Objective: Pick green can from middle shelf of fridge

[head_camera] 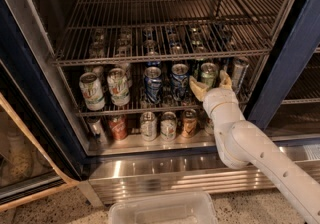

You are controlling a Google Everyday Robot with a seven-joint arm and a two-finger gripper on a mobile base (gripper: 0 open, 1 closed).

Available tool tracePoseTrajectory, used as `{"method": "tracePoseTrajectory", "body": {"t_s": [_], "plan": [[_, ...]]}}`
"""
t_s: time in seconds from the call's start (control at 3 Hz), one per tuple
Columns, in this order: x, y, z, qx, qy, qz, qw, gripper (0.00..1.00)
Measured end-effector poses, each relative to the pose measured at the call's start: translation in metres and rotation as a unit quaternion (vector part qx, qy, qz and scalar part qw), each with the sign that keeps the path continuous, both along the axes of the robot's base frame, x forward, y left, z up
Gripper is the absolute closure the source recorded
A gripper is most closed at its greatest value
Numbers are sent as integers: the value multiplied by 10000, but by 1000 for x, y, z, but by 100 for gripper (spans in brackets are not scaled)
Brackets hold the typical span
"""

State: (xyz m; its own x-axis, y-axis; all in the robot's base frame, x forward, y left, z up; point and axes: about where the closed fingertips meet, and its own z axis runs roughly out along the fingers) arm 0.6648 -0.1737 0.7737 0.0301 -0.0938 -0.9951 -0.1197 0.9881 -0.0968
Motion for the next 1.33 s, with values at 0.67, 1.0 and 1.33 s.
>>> {"method": "tracePoseTrajectory", "body": {"t_s": [0.67,1.0,1.33], "plan": [[3,-5,-3,16,20,-64,10000,40],[5,-8,-4,24,29,-104,9999,43],[10,-13,-6,34,46,-174,9998,43]]}}
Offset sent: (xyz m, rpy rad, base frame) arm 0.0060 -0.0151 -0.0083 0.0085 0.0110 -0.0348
